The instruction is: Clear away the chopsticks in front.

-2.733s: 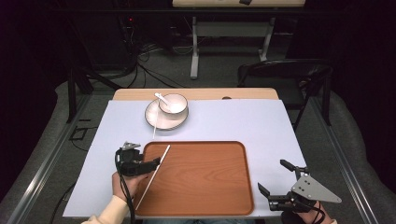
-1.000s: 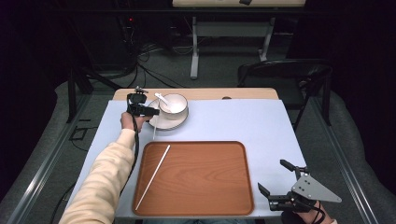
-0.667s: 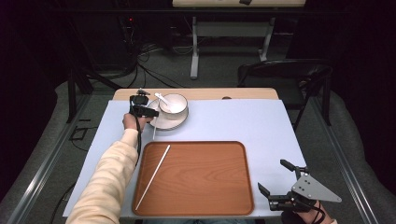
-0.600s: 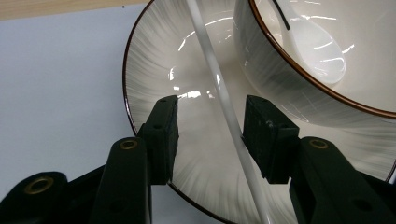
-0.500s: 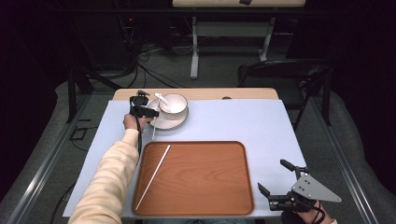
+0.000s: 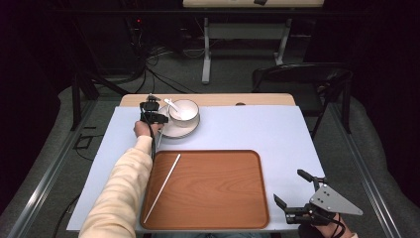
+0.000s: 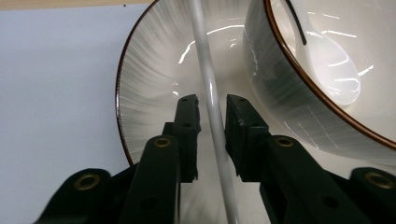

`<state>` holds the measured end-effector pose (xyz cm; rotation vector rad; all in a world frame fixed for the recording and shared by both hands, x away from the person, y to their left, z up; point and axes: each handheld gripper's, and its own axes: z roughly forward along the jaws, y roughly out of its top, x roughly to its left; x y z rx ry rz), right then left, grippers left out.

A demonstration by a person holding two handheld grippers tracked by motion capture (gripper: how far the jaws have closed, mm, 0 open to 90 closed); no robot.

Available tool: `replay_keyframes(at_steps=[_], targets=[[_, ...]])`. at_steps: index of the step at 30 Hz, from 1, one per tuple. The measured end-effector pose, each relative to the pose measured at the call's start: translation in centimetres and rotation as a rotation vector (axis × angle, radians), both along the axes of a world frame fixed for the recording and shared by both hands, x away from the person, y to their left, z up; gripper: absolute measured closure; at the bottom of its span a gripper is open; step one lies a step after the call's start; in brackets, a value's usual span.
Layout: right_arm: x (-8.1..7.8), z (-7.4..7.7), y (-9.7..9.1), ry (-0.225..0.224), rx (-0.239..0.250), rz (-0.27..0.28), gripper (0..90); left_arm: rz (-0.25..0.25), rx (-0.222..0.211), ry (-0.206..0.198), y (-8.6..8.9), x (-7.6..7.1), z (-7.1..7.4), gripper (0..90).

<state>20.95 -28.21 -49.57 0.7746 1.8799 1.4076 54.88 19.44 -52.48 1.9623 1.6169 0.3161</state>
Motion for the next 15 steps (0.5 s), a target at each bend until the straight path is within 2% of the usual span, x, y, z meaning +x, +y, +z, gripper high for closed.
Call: replay_keyframes(at_steps=[4, 9, 15], targets=[[0.0, 0.0, 0.0, -0.001, 0.001, -0.001, 0.0, 0.01, -0.007, 0.003, 0.2, 0.0, -0.2, 83.6], [0.0, 0.0, 0.0, -0.001, 0.001, -0.001, 0.0, 0.023, -0.023, -0.003, 0.6, -0.1, -0.1, 84.2], [0.0, 0.0, 0.0, -0.002, 0.001, 0.0, 0.0, 0.062, -0.053, -0.017, 1.6, -0.6, 0.7, 84.3]])
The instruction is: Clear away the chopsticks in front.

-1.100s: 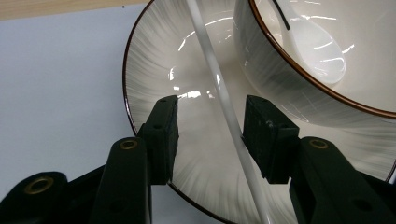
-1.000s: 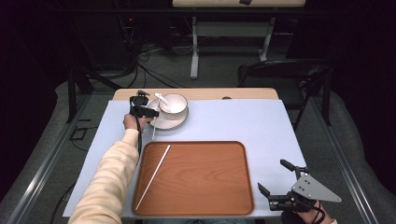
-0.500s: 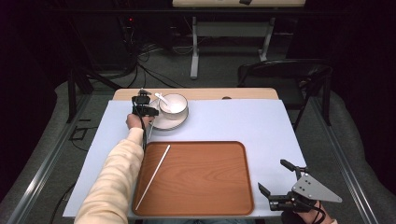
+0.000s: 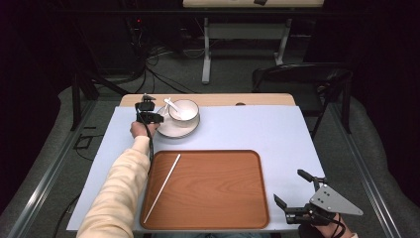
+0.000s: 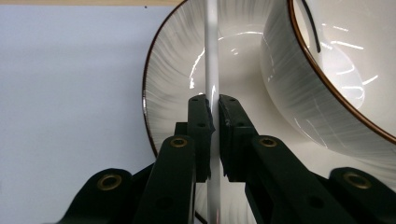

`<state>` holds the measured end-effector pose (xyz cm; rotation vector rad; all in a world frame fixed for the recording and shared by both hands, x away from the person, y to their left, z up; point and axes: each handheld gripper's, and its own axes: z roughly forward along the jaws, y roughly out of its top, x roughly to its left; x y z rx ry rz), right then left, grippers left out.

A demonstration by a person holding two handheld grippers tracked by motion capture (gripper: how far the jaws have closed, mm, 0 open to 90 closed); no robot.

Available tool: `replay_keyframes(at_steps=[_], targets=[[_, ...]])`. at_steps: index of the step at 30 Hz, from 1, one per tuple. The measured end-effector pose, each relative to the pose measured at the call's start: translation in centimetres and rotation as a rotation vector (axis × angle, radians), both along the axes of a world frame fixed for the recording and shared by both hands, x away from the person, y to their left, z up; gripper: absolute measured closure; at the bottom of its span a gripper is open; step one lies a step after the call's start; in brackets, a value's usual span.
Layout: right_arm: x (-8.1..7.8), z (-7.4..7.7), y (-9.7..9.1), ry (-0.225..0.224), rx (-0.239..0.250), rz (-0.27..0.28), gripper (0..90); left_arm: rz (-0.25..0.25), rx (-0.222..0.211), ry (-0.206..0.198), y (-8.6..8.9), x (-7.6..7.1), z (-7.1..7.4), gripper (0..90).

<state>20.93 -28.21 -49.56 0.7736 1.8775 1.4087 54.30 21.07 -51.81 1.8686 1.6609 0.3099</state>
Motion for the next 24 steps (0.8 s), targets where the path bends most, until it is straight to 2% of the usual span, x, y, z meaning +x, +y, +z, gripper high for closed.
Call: replay_keyframes(at_steps=[6, 12, 18, 24], targets=[[0.0, 0.0, 0.0, 0.001, 0.001, -0.001, 0.0, 0.021, -0.041, -0.024, 1.1, -1.1, 1.6, 84.4], [0.0, 0.0, 0.0, -0.001, -0.002, 0.0, 0.0, 0.019, -0.032, -0.053, 1.5, -2.1, 3.1, 84.4], [0.0, 0.0, 0.0, 0.002, -0.003, 0.0, 0.0, 0.001, -0.041, -0.085, 1.9, -3.4, 4.4, 84.4], [0.0, 0.0, 0.1, 0.003, -0.006, -0.001, 0.0, -0.017, -0.056, -0.113, 1.9, -5.2, 5.7, 84.4]])
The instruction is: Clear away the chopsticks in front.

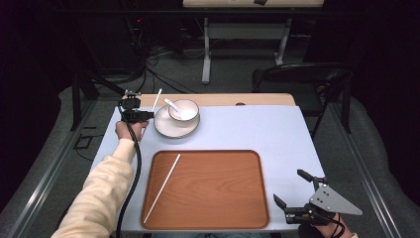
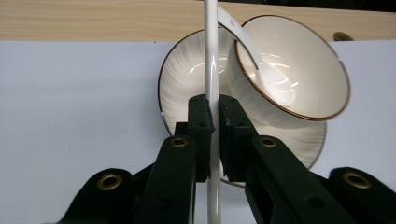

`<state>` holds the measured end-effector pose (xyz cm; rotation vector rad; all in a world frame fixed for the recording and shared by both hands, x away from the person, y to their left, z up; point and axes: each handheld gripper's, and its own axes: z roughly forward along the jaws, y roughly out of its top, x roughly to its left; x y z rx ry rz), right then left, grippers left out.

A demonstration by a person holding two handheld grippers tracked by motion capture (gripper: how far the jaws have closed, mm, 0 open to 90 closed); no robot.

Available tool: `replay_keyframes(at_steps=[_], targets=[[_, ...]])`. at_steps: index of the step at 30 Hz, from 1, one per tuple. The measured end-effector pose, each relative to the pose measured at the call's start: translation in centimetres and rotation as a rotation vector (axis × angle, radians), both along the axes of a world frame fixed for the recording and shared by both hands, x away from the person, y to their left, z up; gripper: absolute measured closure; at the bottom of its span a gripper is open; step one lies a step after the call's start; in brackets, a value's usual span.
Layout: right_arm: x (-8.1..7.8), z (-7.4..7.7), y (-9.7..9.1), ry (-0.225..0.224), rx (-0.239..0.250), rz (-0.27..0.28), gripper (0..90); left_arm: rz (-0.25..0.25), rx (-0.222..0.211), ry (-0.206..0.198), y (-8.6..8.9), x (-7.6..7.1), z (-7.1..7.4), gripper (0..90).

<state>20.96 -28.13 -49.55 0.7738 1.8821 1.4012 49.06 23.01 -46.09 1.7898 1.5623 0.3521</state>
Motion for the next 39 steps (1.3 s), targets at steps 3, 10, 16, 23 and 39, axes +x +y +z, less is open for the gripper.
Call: replay_keyframes(at_steps=[3, 10, 16, 23, 39], targets=[[0.0, 0.0, 0.0, -0.002, -0.001, 0.0, 0.0, -0.022, 0.001, -0.011, -0.2, -1.1, 0.5, 84.4], [0.0, 0.0, 0.0, -0.001, 0.0, -0.001, 0.0, -0.091, -0.027, -0.057, -1.1, -4.1, 1.4, 84.4], [0.0, 0.0, 0.0, -0.001, -0.001, 0.0, 0.0, -0.137, -0.045, -0.076, -1.9, -6.2, 1.4, 84.4], [0.0, 0.0, 0.0, -0.001, -0.001, -0.001, 0.0, -0.172, -0.052, -0.073, -2.6, -8.2, 0.3, 84.4], [0.0, 0.0, 0.0, -0.001, -0.003, 0.0, 0.0, -0.235, -0.07, -0.079, -3.3, -12.0, -1.1, 84.4]])
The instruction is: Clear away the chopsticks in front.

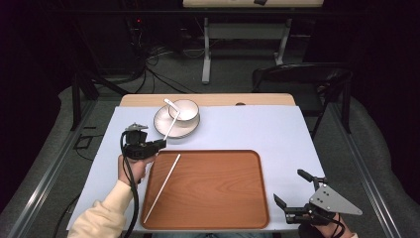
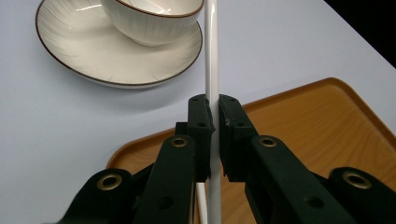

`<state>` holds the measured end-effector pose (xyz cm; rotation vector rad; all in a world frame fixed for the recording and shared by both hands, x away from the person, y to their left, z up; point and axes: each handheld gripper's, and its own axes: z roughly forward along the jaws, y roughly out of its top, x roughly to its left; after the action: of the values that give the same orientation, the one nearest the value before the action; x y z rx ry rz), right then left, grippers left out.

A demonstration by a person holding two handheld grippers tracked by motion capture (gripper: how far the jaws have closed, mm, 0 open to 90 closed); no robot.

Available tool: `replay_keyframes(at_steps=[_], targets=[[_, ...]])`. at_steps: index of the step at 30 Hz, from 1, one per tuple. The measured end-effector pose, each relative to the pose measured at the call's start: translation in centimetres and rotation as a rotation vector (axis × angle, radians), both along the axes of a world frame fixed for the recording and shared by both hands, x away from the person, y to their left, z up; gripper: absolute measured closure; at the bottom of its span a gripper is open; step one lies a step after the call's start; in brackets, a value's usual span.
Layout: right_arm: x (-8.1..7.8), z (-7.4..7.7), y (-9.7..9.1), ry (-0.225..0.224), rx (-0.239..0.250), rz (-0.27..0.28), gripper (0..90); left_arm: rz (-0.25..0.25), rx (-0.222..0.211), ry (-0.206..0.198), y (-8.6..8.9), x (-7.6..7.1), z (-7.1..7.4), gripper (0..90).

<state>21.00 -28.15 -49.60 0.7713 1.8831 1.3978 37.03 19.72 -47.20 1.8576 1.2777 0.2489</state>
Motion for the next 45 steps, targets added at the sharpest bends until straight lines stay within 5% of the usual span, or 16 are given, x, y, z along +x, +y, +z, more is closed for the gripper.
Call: replay_keyframes(at_steps=[24, 45], targets=[[-0.1, 0.1, 0.1, -0.004, 0.005, 0.0, 0.0, 0.02, 0.038, 0.027, 0.4, -3.4, -3.2, 84.4], [0.0, 0.1, 0.2, 0.0, 0.001, 0.002, 0.0, 0.048, 0.118, 0.176, 0.3, -4.6, -6.2, 84.3]])
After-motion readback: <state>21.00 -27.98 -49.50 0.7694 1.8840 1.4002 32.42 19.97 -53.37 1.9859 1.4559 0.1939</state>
